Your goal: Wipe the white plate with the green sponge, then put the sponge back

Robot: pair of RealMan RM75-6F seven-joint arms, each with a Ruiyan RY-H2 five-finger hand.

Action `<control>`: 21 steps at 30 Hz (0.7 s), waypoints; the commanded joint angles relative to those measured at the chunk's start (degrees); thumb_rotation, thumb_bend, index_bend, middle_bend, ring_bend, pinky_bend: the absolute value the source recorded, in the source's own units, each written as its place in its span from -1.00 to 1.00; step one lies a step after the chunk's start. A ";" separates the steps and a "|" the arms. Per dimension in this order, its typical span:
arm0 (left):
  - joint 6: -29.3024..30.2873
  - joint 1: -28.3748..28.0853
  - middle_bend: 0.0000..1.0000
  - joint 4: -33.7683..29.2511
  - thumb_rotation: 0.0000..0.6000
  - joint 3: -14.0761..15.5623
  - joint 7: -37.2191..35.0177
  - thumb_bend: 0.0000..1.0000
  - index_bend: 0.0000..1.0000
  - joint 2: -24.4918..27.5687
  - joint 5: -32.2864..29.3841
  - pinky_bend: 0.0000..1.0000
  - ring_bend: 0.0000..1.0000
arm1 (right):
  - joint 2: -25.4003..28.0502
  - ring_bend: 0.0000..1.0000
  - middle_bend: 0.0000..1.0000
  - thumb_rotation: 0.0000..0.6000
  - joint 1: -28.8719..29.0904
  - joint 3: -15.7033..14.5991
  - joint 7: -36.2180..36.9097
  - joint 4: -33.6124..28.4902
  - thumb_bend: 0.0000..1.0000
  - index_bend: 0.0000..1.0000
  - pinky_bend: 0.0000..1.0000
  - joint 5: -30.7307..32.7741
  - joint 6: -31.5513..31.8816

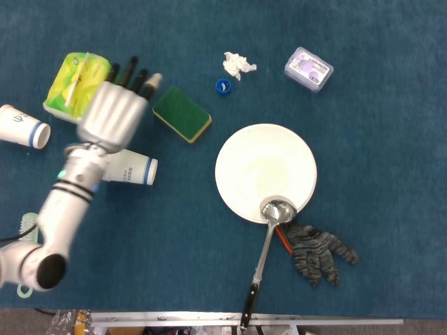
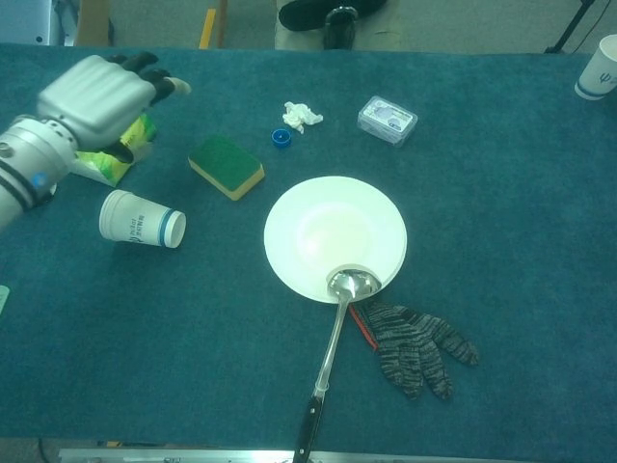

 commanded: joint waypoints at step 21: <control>15.38 23.64 -0.62 -5.95 1.00 4.42 -30.58 -0.34 -0.66 14.50 12.75 -0.64 -0.89 | -1.46 -0.60 -0.41 1.00 -2.74 0.00 -3.04 -1.02 -0.48 -0.40 -0.36 1.38 3.39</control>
